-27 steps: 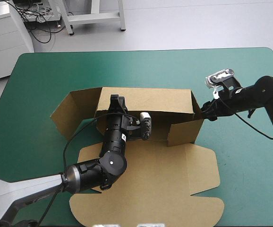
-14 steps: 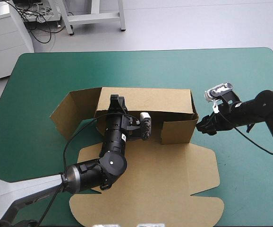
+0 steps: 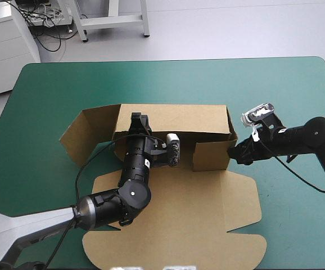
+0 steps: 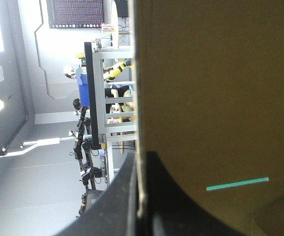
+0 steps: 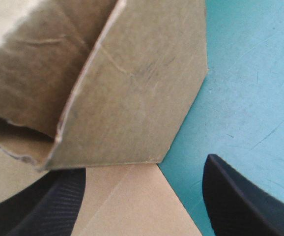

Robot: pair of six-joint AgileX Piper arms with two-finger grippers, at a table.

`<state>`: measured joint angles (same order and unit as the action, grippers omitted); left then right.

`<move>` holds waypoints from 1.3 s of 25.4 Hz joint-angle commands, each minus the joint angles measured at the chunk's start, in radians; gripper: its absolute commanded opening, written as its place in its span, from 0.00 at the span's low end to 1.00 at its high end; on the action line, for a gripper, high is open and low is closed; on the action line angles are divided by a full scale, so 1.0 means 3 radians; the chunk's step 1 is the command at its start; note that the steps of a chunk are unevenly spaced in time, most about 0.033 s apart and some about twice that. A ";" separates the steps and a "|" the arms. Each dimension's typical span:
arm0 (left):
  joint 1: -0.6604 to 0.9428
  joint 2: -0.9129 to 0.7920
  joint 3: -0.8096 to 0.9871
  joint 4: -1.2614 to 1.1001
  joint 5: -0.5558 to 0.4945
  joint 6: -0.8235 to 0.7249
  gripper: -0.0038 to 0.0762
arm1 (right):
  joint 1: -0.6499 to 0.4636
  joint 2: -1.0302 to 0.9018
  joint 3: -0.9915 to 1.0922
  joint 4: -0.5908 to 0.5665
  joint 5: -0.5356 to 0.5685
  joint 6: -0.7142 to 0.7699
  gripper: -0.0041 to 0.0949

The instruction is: Fold the box

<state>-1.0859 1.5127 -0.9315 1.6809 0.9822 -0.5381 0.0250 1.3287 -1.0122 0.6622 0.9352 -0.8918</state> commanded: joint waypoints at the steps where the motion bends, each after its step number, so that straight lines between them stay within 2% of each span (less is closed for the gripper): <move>1: -0.0013 -0.0120 -0.0095 0.0369 0.0167 -0.0030 0.01 | -0.0016 -0.0116 -0.0087 0.0327 0.0008 -0.0165 0.68; 5: -0.0013 -0.0120 -0.0095 0.0369 0.0167 -0.0030 0.01 | -0.0016 -0.0116 -0.0014 0.0528 0.0023 -0.0277 0.68; 7: -0.0013 -0.0120 -0.0095 0.0369 0.0167 -0.0030 0.01 | -0.0010 -0.0122 0.0157 0.0616 -0.0104 -0.0309 0.68; 11: -0.0013 -0.0120 -0.0095 0.0369 0.0167 -0.0030 0.01 | -0.0003 -0.0247 0.0525 0.1281 -0.0483 -0.0903 0.68; 13: -0.0013 -0.0120 -0.0095 0.0369 0.0161 -0.0030 0.01 | -0.0003 -0.0339 0.0530 0.1371 -0.0641 -0.0941 0.68; 18: -0.0013 -0.0120 -0.0095 0.0369 0.0154 -0.0030 0.01 | 0.0209 -0.0389 0.0530 0.1358 -0.0895 -0.0936 0.66; 23: -0.0013 -0.0120 -0.0095 0.0369 0.0154 -0.0030 0.01 | 0.0577 -0.0383 0.0530 0.1160 -0.1381 -0.0700 0.63; 28: -0.0013 -0.0120 -0.0095 0.0369 0.0154 -0.0030 0.01 | 0.0784 -0.0383 0.0530 0.1103 -0.1812 -0.0487 0.61; 29: -0.0013 -0.0120 -0.0095 0.0369 0.0154 -0.0030 0.01 | 0.0802 -0.0383 0.0530 0.1103 -0.1856 -0.0462 0.59; 31: -0.0013 -0.0120 -0.0095 0.0369 0.0154 -0.0036 0.01 | 0.0829 -0.0383 0.0530 0.1094 -0.1913 -0.0432 0.49; 32: -0.0013 -0.0120 -0.0095 0.0369 0.0154 -0.0036 0.01 | 0.0834 -0.0383 0.0530 0.1094 -0.1919 -0.0432 0.43; 33: -0.0013 -0.0120 -0.0095 0.0369 0.0154 -0.0036 0.01 | 0.0841 -0.0383 0.0530 0.1094 -0.1926 -0.0432 0.32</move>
<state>-1.0859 1.5127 -0.9315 1.6798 0.9912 -0.5381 0.2704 1.2408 -0.8265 0.9652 0.4075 -1.0267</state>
